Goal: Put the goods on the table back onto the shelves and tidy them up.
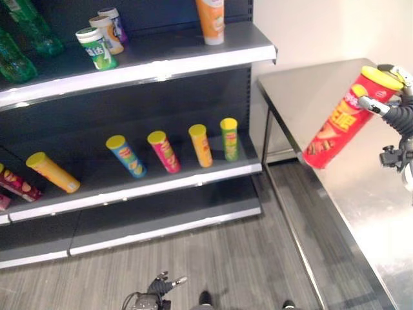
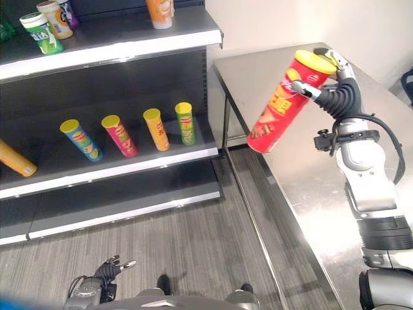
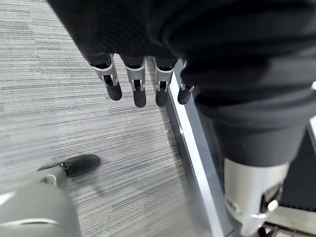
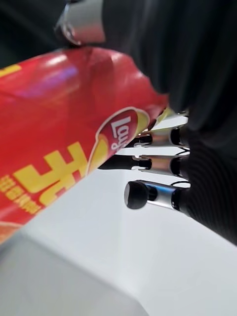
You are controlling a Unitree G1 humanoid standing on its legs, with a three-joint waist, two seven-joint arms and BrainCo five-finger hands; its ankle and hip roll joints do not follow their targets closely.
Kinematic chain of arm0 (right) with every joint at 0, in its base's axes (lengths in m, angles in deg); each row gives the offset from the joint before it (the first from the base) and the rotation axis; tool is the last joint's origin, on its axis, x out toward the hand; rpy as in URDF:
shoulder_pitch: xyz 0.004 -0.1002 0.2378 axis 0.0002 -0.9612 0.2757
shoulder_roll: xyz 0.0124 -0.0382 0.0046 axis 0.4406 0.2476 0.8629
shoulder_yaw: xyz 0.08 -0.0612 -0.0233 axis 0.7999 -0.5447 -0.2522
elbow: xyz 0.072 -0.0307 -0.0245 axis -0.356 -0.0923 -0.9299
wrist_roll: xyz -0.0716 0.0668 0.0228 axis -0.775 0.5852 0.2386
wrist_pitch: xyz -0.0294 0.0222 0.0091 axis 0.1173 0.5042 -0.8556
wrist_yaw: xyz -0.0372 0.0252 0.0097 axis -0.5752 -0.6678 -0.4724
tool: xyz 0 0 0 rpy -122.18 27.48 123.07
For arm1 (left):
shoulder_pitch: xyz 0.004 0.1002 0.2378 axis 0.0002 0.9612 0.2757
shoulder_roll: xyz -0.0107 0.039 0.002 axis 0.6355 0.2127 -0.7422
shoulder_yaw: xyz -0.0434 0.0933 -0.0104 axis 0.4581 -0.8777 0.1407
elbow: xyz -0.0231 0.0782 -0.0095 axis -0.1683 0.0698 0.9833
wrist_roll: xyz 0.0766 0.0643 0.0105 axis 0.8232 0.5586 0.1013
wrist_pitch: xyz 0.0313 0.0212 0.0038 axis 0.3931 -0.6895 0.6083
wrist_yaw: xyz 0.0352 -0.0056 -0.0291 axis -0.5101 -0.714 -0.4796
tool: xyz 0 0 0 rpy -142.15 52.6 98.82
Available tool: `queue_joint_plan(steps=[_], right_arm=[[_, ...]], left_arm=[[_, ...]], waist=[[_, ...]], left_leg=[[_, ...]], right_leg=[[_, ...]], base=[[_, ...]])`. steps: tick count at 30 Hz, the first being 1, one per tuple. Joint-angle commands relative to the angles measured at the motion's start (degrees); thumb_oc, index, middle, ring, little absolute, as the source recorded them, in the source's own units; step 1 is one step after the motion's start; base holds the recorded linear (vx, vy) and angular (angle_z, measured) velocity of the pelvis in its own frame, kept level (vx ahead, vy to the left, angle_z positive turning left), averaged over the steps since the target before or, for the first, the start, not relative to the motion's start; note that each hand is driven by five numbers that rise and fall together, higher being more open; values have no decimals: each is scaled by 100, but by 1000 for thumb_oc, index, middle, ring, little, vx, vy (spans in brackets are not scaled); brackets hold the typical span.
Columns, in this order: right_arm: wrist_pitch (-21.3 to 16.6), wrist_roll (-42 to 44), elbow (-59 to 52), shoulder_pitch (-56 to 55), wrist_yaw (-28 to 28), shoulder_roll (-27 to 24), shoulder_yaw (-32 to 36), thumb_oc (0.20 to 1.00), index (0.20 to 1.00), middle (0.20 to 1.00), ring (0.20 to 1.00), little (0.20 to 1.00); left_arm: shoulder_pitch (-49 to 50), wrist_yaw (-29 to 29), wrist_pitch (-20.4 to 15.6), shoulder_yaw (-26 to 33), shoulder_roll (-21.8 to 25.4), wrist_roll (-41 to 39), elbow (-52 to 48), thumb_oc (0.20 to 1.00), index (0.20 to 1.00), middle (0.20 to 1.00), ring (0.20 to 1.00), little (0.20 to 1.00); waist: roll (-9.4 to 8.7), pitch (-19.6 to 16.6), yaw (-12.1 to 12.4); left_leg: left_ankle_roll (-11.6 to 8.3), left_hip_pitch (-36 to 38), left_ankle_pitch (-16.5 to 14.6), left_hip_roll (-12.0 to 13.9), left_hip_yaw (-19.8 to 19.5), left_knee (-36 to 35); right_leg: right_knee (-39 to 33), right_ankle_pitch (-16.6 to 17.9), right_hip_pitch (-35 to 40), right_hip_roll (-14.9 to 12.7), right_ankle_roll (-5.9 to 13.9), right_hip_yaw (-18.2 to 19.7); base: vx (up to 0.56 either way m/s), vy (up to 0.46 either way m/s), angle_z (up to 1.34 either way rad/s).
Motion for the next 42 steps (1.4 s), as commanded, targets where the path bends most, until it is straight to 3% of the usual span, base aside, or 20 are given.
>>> queue_joint_plan(steps=[1, 6, 7, 9, 11, 14, 17, 18, 19, 20, 22, 24, 25, 27, 31, 34, 39, 40, 41, 42], right_arm=[[-538, -291, -215, 336, -106, 28, 69, 200, 200, 200, 200, 200], [-543, -444, -318, 339, -12, -67, -134, 200, 200, 200, 200, 200], [-547, -511, -368, 258, -16, -123, -163, 200, 200, 200, 200, 200], [-536, -618, -497, 114, 9, -171, -132, 200, 200, 200, 200, 200], [-535, -632, -571, 79, 31, -188, -104, 200, 200, 200, 200, 200], [-453, -771, -650, -199, 95, -14, 51, 200, 200, 200, 200, 200], [-396, -988, -662, -209, 34, 251, 14, 200, 200, 200, 200, 200], [-384, -1129, -740, -337, -10, 307, 101, 200, 200, 200, 200, 200], [-380, -1220, -733, -464, -47, 262, 253, 200, 200, 200, 200, 200], [-382, -1220, -733, -464, -47, 262, 258, 200, 200, 200, 200, 200], [-391, -1258, -815, -538, -91, 266, 433, 200, 200, 200, 200, 200], [-400, -1335, -888, -726, -61, 214, 536, 200, 200, 200, 200, 200], [-436, -1327, -948, -801, -23, 278, 527, 200, 200, 200, 200, 200], [-458, -1406, -984, -799, 26, 287, 377, 200, 200, 200, 200, 200], [-493, -1475, -1035, -699, 182, 237, 74, 200, 200, 200, 200, 200], [-501, -1643, -1073, -533, 271, 138, -217, 200, 200, 200, 200, 200], [-429, -1930, -915, -210, 363, -20, -757, 200, 200, 200, 200, 200], [-432, -1911, -856, -63, 351, -45, -953, 200, 200, 200, 200, 200], [-436, -1910, -845, -48, 347, -46, -967, 200, 200, 200, 200, 200], [-426, -1907, -794, 4, 315, -65, -1023, 200, 200, 200, 200, 200]], left_arm=[[-282, 134, -170, 88, 382, -541, -51, 1000, 1000, 1000, 1000, 1000], [-322, 187, -256, 57, 294, -636, 82, 1000, 1000, 1000, 1000, 1000], [-345, 241, -293, 10, 314, -588, 118, 1000, 1000, 1000, 1000, 1000], [-377, 266, -309, -77, 366, -450, 84, 1000, 1000, 1000, 1000, 1000], [-378, 278, -318, -102, 381, -431, 72, 1000, 1000, 1000, 1000, 1000], [-473, 234, -294, -171, 389, -256, 201, 1000, 1000, 1000, 1000, 1000], [-586, 204, -247, -161, 554, -49, 292, 1000, 1000, 1000, 1000, 1000], [-605, 173, -225, -183, 645, 155, 251, 1000, 1000, 1000, 1000, 1000], [-581, 92, -239, -162, 718, 103, 147, 1000, 1000, 1000, 1000, 1000], [-585, 92, -239, -164, 719, 102, 147, 1000, 1000, 1000, 1000, 1000], [-663, 108, -201, -240, 679, 264, 229, 1000, 1000, 1000, 1000, 1000], [-716, 91, -150, -345, 557, 368, 319, 1000, 1000, 1000, 1000, 1000], [-743, 75, -158, -395, 446, 369, 281, 1000, 1000, 1000, 1000, 1000], [-820, 69, -138, -494, 336, 438, 220, 1000, 1000, 1000, 1000, 1000], [-731, 110, -193, -475, 210, 434, 78, 1000, 1000, 1000, 1000, 1000], [-545, 82, -201, -463, 188, 385, -214, 1000, 1000, 1000, 1000, 1000], [-422, 176, -190, -313, 196, 219, -222, 1000, 1000, 1000, 1000, 1000], [-414, 261, -203, -298, 227, 133, -196, 1000, 1000, 1000, 1000, 1000], [-413, 261, -204, -293, 226, 131, -195, 1000, 1000, 1000, 1000, 1000], [-406, 264, -207, -295, 244, 87, -195, 1000, 1000, 1000, 1000, 1000]], waist=[[-403, 38, 175], [-408, 92, 123], [-411, 116, 70], [-359, 62, 35], [-332, 33, 60], [-310, -151, -18], [-457, -84, 2], [-410, 34, -50], [-327, 96, -88], [-331, 93, -89], [-280, 116, -89], [-366, 128, -127], [-424, 129, -154], [-532, 163, -142], [-665, 142, -78], [-650, 321, 29], [-579, 379, 127], [-596, 378, 181], [-596, 376, 175], [-581, 386, 203]], left_leg=[[-346, -236, -656, 298, -202, 837], [-524, -217, -288, 905, -564, 463], [-602, -253, -35, 1240, -784, 261], [-750, -226, 178, 1423, -1062, 114], [-813, -282, 197, 1380, -1289, 214], [-794, -256, -750, 971, -1507, 573], [-434, -175, -1224, 490, -1128, 673], [-198, -181, -1195, 230, -893, 647], [-75, -217, -1059, 10, -883, 511], [-74, -227, -1039, 4, -887, 501], [77, -287, -931, -203, -926, 394], [232, -289, -834, -577, -1005, 300], [282, -295, -797, -779, -1041, 295], [331, -286, -842, -976, -1028, 335], [299, -344, -911, -1230, -1113, 510], [133, -679, -1147, -1207, -974, 1534], [-32, -763, -1029, -665, -868, 1488], [-126, -789, -745, -260, -1074, 1167], [-134, -776, -733, -253, -1075, 1139], [-169, -858, -532, -7, -1245, 936]], right_leg=[[434, -1427, 143, 183, -331, 542], [560, -1380, 68, -73, -149, 664], [675, -1344, -36, -329, 40, 744], [770, -1267, -165, -576, 227, 869], [792, -1201, -190, -697, 305, 920], [738, -724, -252, -1290, 606, 973], [936, 717, -857, -1948, 617, 1208], [1207, 586, -1131, -1836, 479, 1347], [1542, 8, -1204, -1289, 372, 1662], [1544, 17, -1218, -1293, 370, 1662], [1870, -765, -1147, -796, 177, 1587], [2235, -1408, -1204, 91, -106, 1794], [2279, -1515, -1300, 546, -282, 1881], [2122, -1575, -1228, 784, -476, 1796], [1131, -1367, -717, 791, -521, 1840], [793, -1299, -437, 727, -583, 1723], [563, -1275, -157, 618, -503, 1599], [627, -1331, -209, 490, -421, 1618], [641, -1341, -216, 495, -427, 1617], [658, -1389, -243, 419, -355, 1657]], base=[[-6, 69, 19], [11, 298, -3], [16, 673, -22], [28, 550, -14], [33, 381, -12], [62, 618, -13], [-118, 601, 16], [-228, 873, -57], [-181, 724, -43], [-110, 432, 34], [-62, 281, 36], [-29, 335, 49], [-27, 252, 119], [-39, 98, 80], [-9, -3, 11], [-9, 49, 23], [23, 141, 35], [64, 226, 10], [66, 286, -12], [57, 191, -25]])
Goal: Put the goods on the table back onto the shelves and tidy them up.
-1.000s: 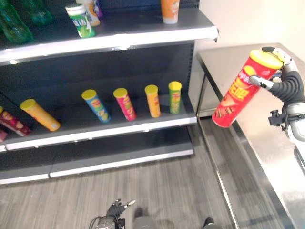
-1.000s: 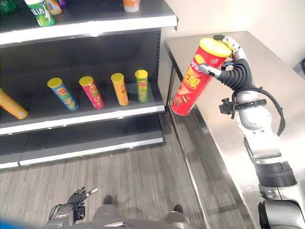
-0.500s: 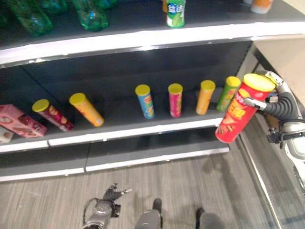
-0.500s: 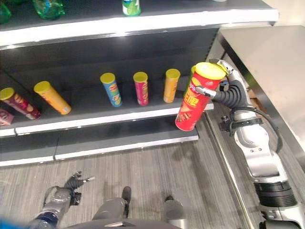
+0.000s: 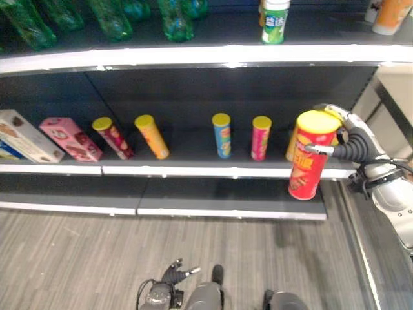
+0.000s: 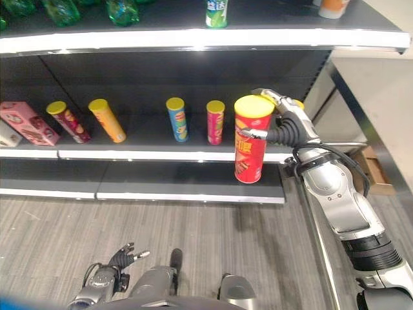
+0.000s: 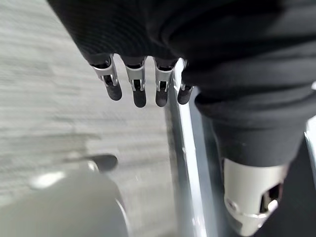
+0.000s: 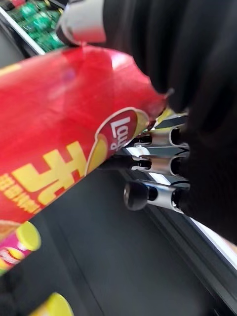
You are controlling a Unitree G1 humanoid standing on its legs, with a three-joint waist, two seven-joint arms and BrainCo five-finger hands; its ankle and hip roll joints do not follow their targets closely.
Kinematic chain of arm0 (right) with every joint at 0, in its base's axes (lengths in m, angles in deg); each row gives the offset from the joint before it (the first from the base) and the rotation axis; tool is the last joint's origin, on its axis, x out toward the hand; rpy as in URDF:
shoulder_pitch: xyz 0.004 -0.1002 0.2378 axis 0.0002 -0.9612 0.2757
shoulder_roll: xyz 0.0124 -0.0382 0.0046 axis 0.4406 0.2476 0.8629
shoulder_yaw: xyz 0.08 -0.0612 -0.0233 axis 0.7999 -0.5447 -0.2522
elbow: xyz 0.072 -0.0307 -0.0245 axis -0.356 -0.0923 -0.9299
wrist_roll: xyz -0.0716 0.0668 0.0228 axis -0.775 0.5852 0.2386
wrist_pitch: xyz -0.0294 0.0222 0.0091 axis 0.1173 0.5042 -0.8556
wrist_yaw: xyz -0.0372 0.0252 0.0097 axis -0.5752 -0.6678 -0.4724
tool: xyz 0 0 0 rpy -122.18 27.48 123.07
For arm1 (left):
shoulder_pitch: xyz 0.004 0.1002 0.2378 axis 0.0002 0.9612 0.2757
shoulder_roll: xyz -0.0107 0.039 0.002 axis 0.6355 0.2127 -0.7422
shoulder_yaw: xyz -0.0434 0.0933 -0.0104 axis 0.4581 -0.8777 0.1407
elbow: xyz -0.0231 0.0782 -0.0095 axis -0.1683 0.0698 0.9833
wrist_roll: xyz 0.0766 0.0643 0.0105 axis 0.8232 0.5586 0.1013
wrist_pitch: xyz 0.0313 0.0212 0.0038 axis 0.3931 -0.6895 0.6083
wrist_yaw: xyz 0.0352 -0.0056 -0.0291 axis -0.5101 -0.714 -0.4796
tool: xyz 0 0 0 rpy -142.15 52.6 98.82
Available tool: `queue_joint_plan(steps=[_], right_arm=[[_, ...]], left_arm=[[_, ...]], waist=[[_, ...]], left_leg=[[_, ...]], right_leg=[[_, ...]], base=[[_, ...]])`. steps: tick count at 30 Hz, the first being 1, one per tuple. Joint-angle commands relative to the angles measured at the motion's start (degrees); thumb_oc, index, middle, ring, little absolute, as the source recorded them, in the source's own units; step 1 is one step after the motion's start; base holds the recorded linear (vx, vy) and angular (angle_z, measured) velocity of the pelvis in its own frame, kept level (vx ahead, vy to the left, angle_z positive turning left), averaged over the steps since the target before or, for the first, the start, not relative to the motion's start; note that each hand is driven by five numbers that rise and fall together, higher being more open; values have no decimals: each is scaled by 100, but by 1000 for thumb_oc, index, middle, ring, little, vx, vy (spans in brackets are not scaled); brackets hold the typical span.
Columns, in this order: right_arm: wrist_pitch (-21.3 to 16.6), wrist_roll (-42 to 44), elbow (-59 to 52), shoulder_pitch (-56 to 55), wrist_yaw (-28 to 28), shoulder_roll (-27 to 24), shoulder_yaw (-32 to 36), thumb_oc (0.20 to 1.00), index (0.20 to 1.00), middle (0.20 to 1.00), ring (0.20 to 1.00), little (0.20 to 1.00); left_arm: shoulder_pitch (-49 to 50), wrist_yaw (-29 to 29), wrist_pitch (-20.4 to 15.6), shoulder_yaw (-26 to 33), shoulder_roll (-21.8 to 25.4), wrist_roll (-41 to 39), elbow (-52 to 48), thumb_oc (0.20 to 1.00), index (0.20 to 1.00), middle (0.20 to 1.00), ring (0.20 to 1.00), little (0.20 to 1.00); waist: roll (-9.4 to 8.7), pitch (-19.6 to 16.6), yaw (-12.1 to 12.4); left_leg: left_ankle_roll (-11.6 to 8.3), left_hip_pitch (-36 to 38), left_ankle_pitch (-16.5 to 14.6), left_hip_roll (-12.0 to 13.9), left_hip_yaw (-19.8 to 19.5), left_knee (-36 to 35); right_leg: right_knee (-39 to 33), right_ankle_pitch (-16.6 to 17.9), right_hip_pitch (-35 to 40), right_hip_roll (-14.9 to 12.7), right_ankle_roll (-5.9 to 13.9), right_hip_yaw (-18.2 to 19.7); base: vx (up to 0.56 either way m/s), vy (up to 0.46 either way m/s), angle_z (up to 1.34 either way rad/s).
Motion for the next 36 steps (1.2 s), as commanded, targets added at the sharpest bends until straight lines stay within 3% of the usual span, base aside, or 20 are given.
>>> queue_joint_plan(steps=[1, 3, 5, 7, 10, 12, 15, 16, 18, 19, 20, 23, 24, 26, 36], right_arm=[[-213, -152, -183, 519, -204, -155, 6, 200, 200, 200, 200, 200], [-190, -171, -164, 426, -259, -176, 60, 200, 200, 200, 200, 200], [-126, -283, -211, 286, -204, -177, 162, 200, 200, 200, 200, 200], [-106, -394, -286, 126, -188, -108, 269, 200, 200, 200, 200, 200], [-66, -491, -347, 173, -174, 135, 200, 200, 200, 200, 200, 200], [-43, -532, -359, 274, -130, 297, 21, 200, 200, 200, 200, 200], [-4, -636, -347, 389, -70, 466, -166, 200, 200, 200, 200, 200], [8, -687, -328, 395, -91, 496, -194, 200, 200, 200, 200, 200], [34, -762, -315, 392, -104, 518, -169, 200, 200, 200, 200, 200], [35, -762, -314, 395, -104, 518, -171, 200, 200, 200, 200, 200], [12, -751, -303, 642, -200, 560, -287, 200, 200, 200, 200, 200], [40, -807, -248, 912, -234, 532, -470, 200, 200, 200, 200, 200], [57, -922, -239, 946, -275, 520, -531, 200, 200, 200, 200, 200], [78, -1020, -226, 1010, -246, 495, -606, 200, 200, 200, 200, 200], [187, -1795, -250, 1121, -661, 493, -623, 200, 200, 200, 200, 200]], left_arm=[[-253, 181, -172, 89, 301, -157, -177, 1000, 1000, 1000, 1000, 1000], [-212, 188, -157, 105, 360, -143, -184, 1000, 1000, 1000, 1000, 1000], [-170, 148, -142, 99, 363, -78, -116, 1000, 1000, 1000, 1000, 1000], [-236, 137, -126, 19, 376, 8, -46, 1000, 1000, 1000, 1000, 1000], [-344, 146, -119, -82, 480, 216, -42, 1000, 1000, 1000, 1000, 1000], [-362, 208, -92, -99, 513, 325, 16, 1000, 1000, 1000, 1000, 1000], [-378, 231, -53, -45, 607, 365, 54, 1000, 1000, 1000, 1000, 1000], [-372, 229, -28, -26, 640, 376, 46, 1000, 1000, 1000, 1000, 1000], [-360, 208, -19, -38, 667, 324, -13, 1000, 1000, 1000, 1000, 1000], [-360, 208, -19, -37, 667, 323, -14, 1000, 1000, 1000, 1000, 1000], [-526, 247, -67, -155, 565, 262, 50, 1000, 1000, 1000, 1000, 1000], [-668, 250, -50, -236, 466, 228, 178, 1000, 1000, 1000, 1000, 1000], [-756, 270, -31, -266, 442, 284, 267, 1000, 1000, 1000, 1000, 1000], [-747, 271, -29, -249, 414, 259, 263, 1000, 1000, 1000, 1000, 1000], [-867, 546, -18, -317, 286, 174, 294, 1000, 1000, 1000, 1000, 1000]], waist=[[-274, -160, 22], [-210, -208, 2], [-33, -398, -13], [-6, -480, -62], [-124, -519, -40], [-143, -516, -34], [-114, -469, -42], [-108, -445, -55], [-78, -335, -134], [-74, -331, -127], [-13, -191, -196], [-11, -62, -286], [-71, -5, -299], [-90, 12, -283], [13, 91, -247]], left_leg=[[-181, -4, -181, 747, -482, -57], [-249, -103, 39, 1068, -541, -452], [-372, 90, 117, 1165, -557, -789], [-388, 143, -22, 931, -557, -711], [-145, 67, -390, 455, -406, -303], [14, 169, -589, 263, -197, -212], [250, 311, -762, 38, 57, -196], [293, 334, -791, -9, 80, -191], [362, 367, -800, -120, 15, -180], [357, 373, -811, -109, 21, -178], [393, 365, -780, -244, -58, -251], [426, 356, -820, -349, -163, -209], [428, 314, -883, -469, -277, -110], [418, 299, -861, -513, -315, -127], [269, -54, -679, -320, -518, -241]], right_leg=[[-1076, -236, 410, 68, 334, -115], [-1053, -368, 433, -68, 441, -65], [-1079, -350, 502, -143, 567, -66], [-1019, -205, 555, -499, 750, -156], [-694, 54, 433, -1021, 928, -97], [-433, 206, 273, -1240, 954, -81], [161, 470, -87, -1474, 826, -94], [331, 501, -187, -1427, 779, -27], [418, 404, -463, -1034, 706, 313], [437, 390, -469, -1024, 700, 322], [-36, 376, -714, -714, 740, 362], [-410, 499, -1014, -522, 771, 529], [-826, 529, -858, -528, 833, 663], [-839, 597, -789, -572, 817, 673], [-812, 580, -871, -600, 770, 316]], base=[[83, 336, -9], [152, 378, 8], [226, 414, 6], [224, 452, 22], [184, 391, 26], [152, 368, 29], [96, 339, -36], [92, 258, -40], [73, 165, -20], [89, 131, 17], [69, 74, 19], [93, 37, 21], [121, -4, 24], [66, -23, 61], [29, -91, 43]])
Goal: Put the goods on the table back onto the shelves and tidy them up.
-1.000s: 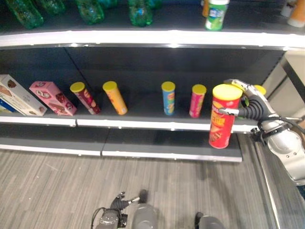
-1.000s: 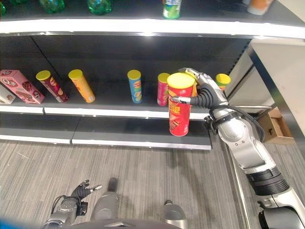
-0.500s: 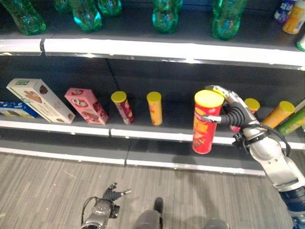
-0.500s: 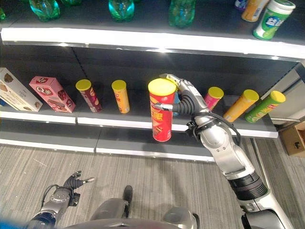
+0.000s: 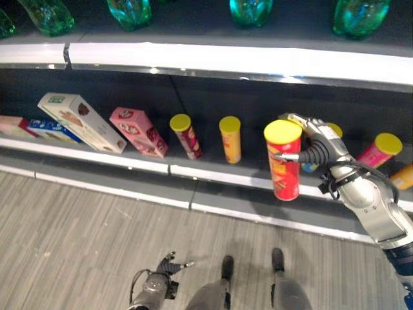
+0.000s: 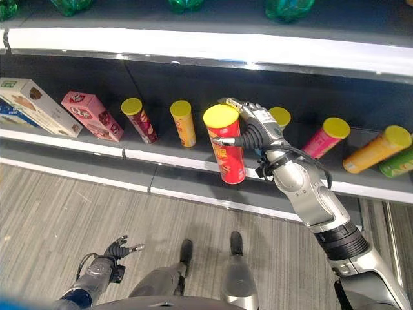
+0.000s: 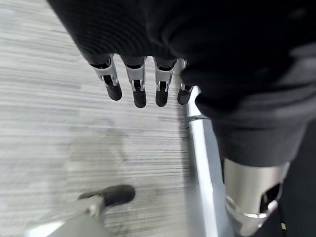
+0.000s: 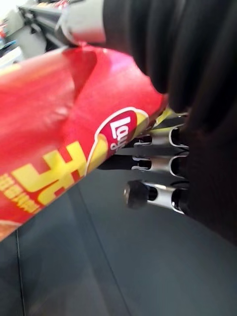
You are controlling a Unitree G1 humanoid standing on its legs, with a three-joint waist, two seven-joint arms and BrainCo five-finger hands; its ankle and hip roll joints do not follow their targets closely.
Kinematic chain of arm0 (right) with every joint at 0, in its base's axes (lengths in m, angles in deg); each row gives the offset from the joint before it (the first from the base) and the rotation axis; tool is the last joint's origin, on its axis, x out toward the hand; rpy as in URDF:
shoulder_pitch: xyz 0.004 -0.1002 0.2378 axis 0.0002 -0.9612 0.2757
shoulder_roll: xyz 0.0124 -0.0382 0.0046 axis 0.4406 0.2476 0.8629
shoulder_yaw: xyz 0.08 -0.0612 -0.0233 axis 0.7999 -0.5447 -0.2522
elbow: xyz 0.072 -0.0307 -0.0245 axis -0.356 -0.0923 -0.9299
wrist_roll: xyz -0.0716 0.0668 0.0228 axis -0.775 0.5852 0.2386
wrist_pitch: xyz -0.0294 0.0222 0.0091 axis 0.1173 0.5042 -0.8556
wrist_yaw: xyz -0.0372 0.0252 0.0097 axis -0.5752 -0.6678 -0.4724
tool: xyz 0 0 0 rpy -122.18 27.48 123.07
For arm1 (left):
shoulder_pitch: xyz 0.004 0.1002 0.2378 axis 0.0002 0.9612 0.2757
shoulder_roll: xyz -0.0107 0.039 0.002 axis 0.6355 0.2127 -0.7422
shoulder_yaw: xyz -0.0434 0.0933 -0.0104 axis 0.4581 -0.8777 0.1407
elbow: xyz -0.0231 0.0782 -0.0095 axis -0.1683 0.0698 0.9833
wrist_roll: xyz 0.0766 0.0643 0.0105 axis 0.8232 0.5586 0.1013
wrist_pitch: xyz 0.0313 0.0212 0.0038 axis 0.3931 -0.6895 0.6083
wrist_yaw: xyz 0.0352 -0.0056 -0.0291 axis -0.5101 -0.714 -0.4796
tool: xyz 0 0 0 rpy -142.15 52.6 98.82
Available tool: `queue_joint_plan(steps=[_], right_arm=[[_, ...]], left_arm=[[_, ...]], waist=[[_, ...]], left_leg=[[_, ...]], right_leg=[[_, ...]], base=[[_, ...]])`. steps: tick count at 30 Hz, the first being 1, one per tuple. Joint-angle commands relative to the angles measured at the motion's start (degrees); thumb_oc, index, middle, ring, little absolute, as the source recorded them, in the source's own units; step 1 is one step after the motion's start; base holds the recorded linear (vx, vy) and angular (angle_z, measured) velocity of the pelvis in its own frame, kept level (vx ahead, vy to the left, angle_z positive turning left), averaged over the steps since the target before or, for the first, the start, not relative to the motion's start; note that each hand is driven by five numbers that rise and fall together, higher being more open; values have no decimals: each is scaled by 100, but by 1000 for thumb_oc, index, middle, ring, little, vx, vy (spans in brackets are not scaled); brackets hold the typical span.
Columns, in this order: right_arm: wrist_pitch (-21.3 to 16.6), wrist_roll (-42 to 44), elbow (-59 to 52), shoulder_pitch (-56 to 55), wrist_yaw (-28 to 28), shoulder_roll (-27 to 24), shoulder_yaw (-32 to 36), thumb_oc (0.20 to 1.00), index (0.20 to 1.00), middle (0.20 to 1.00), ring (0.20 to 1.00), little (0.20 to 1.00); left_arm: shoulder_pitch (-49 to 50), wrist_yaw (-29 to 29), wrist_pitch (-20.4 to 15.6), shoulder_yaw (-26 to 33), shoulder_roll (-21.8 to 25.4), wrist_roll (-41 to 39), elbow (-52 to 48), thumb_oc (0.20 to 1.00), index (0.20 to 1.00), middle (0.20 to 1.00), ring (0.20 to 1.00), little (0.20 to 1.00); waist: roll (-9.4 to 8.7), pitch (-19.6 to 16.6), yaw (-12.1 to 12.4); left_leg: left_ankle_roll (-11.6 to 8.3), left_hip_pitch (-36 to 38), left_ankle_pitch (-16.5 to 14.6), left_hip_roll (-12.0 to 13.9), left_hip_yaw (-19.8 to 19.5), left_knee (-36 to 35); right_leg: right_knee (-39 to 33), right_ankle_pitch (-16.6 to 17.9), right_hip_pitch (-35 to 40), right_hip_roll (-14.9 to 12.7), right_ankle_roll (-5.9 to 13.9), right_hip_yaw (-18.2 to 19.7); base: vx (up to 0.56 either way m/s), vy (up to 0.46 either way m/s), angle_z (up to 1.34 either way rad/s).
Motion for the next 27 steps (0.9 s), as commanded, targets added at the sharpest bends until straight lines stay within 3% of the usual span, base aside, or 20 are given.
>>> queue_joint_plan(steps=[1, 7, 15, 24, 27], right_arm=[[-140, -502, -274, 584, -630, 75, 81, 200, 200, 200, 200, 200], [-5, -1405, -40, 960, -1526, 462, -82, 200, 200, 200, 200, 200], [373, -1911, 615, 1438, -2704, 805, 60, 200, 200, 200, 200, 200], [618, -2077, 922, 1690, -3270, 724, 343, 200, 200, 200, 200, 200], [687, -2124, 928, 1638, -3475, 625, 585, 200, 200, 200, 200, 200]], left_arm=[[-351, 245, -46, -51, 191, -32, 49, 1000, 1000, 1000, 1000, 1000], [-556, 600, -77, -264, 89, -30, 11, 1000, 1000, 1000, 1000, 1000], [-772, 888, -177, -549, 73, -118, -226, 1000, 1000, 1000, 1000, 1000], [-770, 901, -245, -619, 150, -116, -354, 1000, 1000, 1000, 1000, 1000], [-735, 859, -263, -640, 120, -92, -414, 1000, 1000, 1000, 1000, 1000]], waist=[[-172, -20, 81], [-30, 258, 110], [211, 602, 220], [515, 790, 293], [721, 859, 299]], left_leg=[[-300, -284, -926, 204, 175, 796], [-317, -502, -826, 267, 158, 745], [-365, -851, -672, 231, 148, 703], [-421, -1092, -506, 174, 100, 563], [-431, -1204, -380, 119, 52, 401]], right_leg=[[937, -1289, -22, -497, 324, 80], [992, -1291, -263, -492, 312, 66], [1079, -1243, -587, -571, 322, -5], [1096, -1205, -779, -689, 359, -165], [1087, -1194, -865, -759, 390, -253]], base=[[-3, -56, -1], [-36, -9, 2], [-53, 3, 5], [-19, -8, 13], [-6, -9, 27]])
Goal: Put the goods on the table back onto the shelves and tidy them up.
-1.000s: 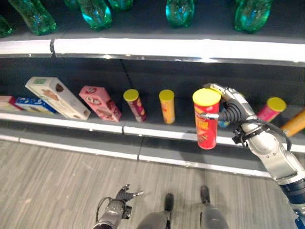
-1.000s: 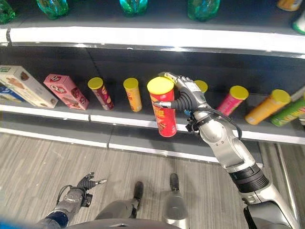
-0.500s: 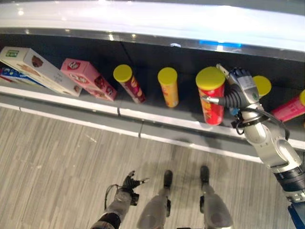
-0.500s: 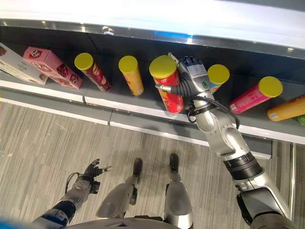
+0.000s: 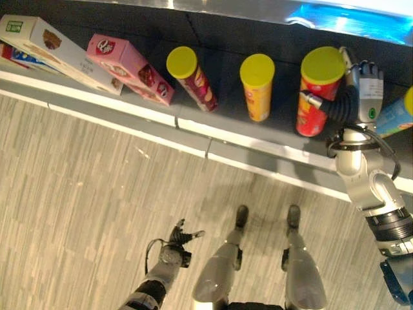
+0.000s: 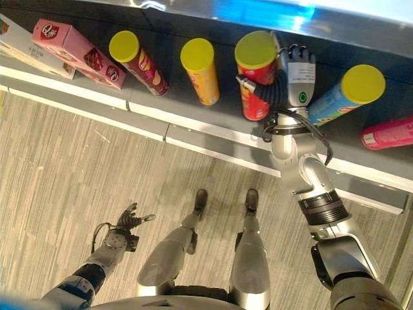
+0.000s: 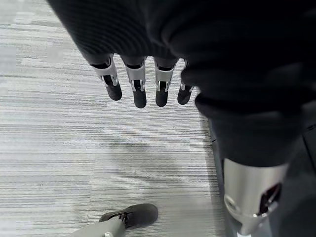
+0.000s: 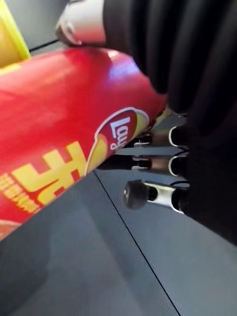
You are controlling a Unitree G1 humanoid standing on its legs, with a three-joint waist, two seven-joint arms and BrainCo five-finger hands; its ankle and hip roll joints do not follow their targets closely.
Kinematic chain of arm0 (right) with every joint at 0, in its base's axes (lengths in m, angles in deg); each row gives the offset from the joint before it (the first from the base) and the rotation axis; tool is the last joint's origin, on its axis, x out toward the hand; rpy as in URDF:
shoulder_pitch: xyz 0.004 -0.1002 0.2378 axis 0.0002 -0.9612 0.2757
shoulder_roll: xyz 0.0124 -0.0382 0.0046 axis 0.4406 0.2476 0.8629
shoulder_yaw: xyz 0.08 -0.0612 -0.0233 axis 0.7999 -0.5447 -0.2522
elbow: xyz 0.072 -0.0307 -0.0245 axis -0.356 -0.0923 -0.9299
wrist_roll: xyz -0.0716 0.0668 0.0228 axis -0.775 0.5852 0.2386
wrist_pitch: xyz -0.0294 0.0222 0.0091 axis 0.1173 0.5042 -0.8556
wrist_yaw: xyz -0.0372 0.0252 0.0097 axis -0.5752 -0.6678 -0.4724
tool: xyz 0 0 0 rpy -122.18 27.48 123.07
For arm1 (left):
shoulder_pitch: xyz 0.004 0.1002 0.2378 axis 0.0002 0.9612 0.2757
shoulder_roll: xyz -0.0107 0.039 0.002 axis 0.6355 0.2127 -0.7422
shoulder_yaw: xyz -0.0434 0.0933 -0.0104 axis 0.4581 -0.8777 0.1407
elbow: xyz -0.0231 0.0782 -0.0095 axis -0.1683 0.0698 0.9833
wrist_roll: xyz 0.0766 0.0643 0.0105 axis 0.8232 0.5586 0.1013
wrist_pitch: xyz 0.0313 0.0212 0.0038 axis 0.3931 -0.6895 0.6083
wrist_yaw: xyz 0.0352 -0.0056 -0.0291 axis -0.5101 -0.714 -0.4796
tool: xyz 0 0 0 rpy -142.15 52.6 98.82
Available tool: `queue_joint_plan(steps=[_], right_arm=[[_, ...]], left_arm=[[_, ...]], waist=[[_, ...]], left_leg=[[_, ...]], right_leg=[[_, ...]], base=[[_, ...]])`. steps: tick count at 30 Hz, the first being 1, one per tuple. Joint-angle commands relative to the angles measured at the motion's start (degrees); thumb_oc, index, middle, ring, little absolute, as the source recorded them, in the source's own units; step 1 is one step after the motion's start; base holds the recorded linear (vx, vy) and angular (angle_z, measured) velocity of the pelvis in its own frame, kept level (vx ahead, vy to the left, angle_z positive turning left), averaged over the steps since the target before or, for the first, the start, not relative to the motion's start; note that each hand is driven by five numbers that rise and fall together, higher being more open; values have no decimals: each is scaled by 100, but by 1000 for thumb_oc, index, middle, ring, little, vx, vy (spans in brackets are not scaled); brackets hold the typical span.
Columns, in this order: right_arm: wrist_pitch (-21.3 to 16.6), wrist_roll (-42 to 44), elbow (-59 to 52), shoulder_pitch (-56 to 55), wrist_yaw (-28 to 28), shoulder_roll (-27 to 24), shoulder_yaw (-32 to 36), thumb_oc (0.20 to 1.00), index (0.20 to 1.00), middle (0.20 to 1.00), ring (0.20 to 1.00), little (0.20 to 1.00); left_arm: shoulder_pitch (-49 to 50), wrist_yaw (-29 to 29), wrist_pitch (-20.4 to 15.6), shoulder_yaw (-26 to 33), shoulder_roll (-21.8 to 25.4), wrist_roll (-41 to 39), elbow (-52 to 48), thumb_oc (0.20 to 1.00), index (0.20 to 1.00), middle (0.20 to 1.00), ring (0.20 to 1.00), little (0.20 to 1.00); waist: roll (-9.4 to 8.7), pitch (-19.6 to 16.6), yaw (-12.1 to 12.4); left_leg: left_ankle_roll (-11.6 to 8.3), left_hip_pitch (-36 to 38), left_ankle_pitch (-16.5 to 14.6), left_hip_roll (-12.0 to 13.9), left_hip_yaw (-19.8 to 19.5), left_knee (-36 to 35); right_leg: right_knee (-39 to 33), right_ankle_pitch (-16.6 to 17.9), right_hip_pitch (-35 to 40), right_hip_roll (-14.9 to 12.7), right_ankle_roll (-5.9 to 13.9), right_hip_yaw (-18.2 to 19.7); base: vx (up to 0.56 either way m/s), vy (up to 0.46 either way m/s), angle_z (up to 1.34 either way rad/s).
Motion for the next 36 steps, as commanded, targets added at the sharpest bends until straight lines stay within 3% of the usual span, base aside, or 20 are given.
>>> queue_joint_plan(steps=[1, 12, 36], right_arm=[[-98, -246, -389, 286, -433, -126, 252, 200, 200, 200, 200, 200], [-57, -202, -338, -5, -562, -119, 415, 200, 200, 200, 200, 200], [126, -21, 136, -8, -837, -222, 528, 200, 200, 200, 200, 200]], left_arm=[[26, 111, -71, -172, 243, -37, 65, 1000, 1000, 1000, 1000, 1000], [5, 69, -105, -234, 126, 24, -78, 1000, 1000, 1000, 1000, 1000], [-144, 137, -142, -239, 23, 37, -15, 1000, 1000, 1000, 1000, 1000]], waist=[[31, -382, -14], [361, -255, -120], [474, -152, -280]], left_leg=[[-272, -406, -561, 270, 277, 483], [-267, -521, -460, 159, 355, 342], [-279, -558, -405, 147, 592, 269]], right_leg=[[1087, -1158, -262, -593, 397, 196], [1068, -1110, -415, -745, 458, 150], [1043, -1032, -619, -812, 504, 287]], base=[[-1, -5, 13], [-5, 8, 7], [-2, 1, -2]])
